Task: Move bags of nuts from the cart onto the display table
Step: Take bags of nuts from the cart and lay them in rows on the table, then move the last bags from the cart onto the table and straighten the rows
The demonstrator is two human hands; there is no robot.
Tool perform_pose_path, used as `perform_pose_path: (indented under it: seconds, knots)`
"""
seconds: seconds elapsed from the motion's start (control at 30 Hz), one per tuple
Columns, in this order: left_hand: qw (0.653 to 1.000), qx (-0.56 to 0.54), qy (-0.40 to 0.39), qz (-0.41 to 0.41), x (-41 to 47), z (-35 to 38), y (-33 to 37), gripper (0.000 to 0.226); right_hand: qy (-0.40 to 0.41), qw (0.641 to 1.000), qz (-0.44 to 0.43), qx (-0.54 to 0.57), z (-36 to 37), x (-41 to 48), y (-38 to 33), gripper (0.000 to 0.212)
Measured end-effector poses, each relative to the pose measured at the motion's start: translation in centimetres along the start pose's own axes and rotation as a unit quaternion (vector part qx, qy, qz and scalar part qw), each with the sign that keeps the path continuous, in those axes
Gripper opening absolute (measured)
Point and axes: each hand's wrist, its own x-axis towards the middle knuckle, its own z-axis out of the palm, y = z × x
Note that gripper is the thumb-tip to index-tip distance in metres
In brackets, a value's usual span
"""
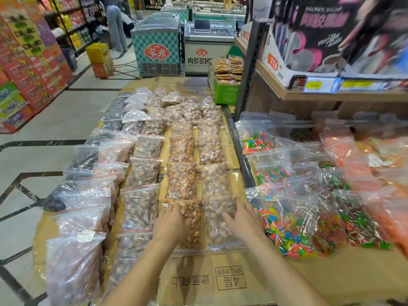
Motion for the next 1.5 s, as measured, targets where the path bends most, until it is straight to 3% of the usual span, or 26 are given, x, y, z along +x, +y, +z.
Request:
perform_pose_path:
  seconds: [0.13,0.47,0.77,1.03,1.23,1.37,1.5]
  knots:
    - [0.999,0.032,0.015,0.039,-0.6,-1.9,2.2,0.069,0.029,0.999,-0.026,-0.023,-1.9,-1.2,0.6,0.067]
    - [0.987,0.067,0.028,0.143,-3.2,-2.9,12.5,0.072,0.091,0.995,0.030,-0.026,-8.0,-4.7,7.9,0.069]
    - [0.961,0.107,0.024,0.254,-8.5,-0.1,26.1,0.064,0.150,0.983,0.107,0.003,-13.1,-9.7,20.1,0.059]
    - [0.934,0.132,0.027,0.330,-14.8,5.6,38.9,0.062,0.173,0.968,0.177,0.030,-17.1,-15.3,33.7,0.064]
    - [0.909,0.125,-0.005,0.398,-20.0,9.9,48.0,0.055,0.200,0.952,0.229,0.045,-18.1,-20.0,43.9,0.057]
    - [0.885,0.148,-0.024,0.441,-23.3,12.6,53.1,0.067,0.193,0.940,0.275,0.048,-18.6,-22.6,49.3,0.066]
    - [0.860,0.164,-0.043,0.481,-25.4,15.3,57.5,0.065,0.196,0.926,0.319,0.056,-18.6,-24.9,53.5,0.066]
